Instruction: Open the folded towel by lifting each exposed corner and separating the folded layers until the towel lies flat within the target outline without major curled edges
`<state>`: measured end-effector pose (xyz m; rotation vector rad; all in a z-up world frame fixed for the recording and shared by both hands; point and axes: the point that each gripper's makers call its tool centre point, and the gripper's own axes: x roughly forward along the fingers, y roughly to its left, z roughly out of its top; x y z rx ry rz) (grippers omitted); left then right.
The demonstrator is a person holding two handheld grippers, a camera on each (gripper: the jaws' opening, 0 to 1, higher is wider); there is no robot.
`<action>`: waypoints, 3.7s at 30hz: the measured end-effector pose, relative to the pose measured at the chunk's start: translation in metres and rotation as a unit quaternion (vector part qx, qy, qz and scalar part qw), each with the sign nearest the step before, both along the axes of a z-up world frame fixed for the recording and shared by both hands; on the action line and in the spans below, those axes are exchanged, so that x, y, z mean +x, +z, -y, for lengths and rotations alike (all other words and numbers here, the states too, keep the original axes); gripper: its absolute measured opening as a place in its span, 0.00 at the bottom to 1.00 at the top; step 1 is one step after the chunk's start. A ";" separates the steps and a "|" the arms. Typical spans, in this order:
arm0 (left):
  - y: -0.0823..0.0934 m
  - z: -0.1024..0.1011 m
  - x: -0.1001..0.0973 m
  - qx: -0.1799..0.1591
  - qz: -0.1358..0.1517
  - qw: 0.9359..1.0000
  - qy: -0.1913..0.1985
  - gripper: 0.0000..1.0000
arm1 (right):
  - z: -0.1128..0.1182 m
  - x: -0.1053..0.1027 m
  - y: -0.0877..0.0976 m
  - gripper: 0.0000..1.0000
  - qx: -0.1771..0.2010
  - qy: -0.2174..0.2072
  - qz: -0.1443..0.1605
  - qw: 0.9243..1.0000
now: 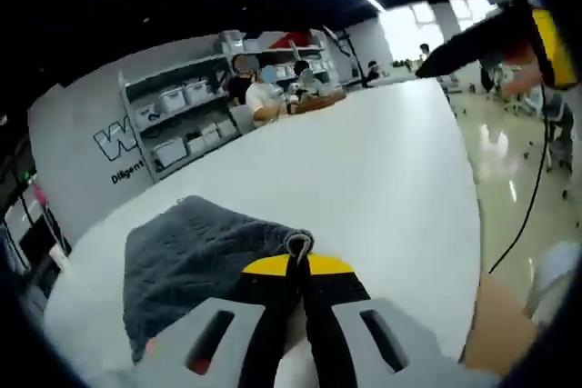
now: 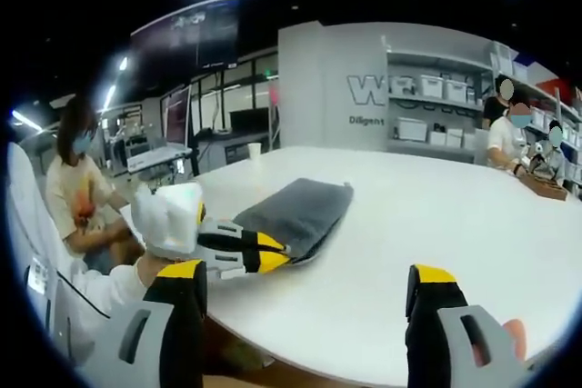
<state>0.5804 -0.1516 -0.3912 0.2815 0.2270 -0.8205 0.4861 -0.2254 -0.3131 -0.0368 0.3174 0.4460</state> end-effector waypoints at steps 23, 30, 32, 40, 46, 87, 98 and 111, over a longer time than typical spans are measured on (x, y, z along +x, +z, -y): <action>0.038 -0.040 0.007 -0.310 -0.153 0.938 0.021 0.04 | -0.002 -0.001 0.001 0.90 -0.001 0.002 0.001 1.000; 0.050 -0.053 0.009 -0.314 -0.128 0.940 0.034 0.04 | -0.002 -0.001 0.000 0.90 -0.003 0.004 0.000 1.000; 0.053 -0.058 0.009 -0.314 -0.121 0.941 0.039 0.03 | -0.003 -0.001 0.000 0.90 -0.003 0.004 -0.001 1.000; 0.064 -0.078 0.013 -0.312 -0.092 0.943 0.063 0.03 | -0.004 -0.002 0.000 0.89 -0.005 0.006 -0.001 1.000; 0.071 -0.094 0.016 -0.313 -0.072 0.943 0.081 0.03 | -0.006 -0.002 0.000 0.89 -0.006 0.007 -0.001 1.000; 0.084 -0.172 0.033 -0.302 -0.004 0.937 0.176 0.03 | -0.009 -0.004 -0.001 0.89 -0.009 0.012 -0.005 1.000; 0.085 -0.195 0.034 -0.290 0.009 0.935 0.201 0.03 | -0.007 -0.005 -0.001 0.89 -0.008 0.008 -0.004 1.000; 0.076 -0.215 0.037 -0.275 0.011 0.935 0.225 0.03 | -0.007 -0.004 -0.001 0.89 -0.009 0.008 -0.005 1.000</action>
